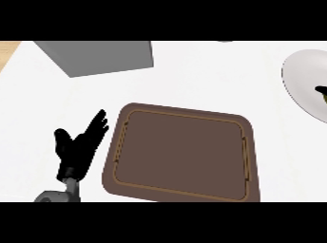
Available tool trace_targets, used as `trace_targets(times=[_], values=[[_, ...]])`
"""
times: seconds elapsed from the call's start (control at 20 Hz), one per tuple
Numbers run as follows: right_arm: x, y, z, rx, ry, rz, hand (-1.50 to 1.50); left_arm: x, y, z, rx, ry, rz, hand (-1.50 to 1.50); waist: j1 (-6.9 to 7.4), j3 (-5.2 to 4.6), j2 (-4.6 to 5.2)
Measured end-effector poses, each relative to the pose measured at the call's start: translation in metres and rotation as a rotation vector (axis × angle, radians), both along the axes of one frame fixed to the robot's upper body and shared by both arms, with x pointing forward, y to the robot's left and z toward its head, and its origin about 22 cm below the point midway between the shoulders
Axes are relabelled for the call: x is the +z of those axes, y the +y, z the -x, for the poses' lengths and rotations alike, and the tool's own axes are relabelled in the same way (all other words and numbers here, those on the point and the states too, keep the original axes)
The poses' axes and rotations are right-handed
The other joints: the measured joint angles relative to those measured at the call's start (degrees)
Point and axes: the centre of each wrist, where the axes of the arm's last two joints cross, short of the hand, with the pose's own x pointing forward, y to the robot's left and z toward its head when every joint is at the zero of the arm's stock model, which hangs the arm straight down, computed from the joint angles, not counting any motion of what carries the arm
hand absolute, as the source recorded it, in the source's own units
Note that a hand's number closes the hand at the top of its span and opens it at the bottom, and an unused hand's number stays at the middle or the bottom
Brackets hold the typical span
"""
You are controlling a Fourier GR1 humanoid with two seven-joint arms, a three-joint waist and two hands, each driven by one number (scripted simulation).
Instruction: Pick the pear from the tray and place it in the plate
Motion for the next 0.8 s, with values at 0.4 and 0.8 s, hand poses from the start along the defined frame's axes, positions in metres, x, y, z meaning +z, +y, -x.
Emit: trace_targets(times=[0.4,0.8], values=[[0.002,-0.034,0.026,0.010,-0.094,-0.172,-1.50,0.000,0.004,0.001,0.018,0.012,-0.001,0.00,-0.96,-0.11,-0.34],[-0.008,-0.073,0.075,0.183,-0.073,-0.269,-1.50,-0.002,0.011,0.005,0.040,0.024,-0.002,0.00,-2.11,-0.20,-0.89]])
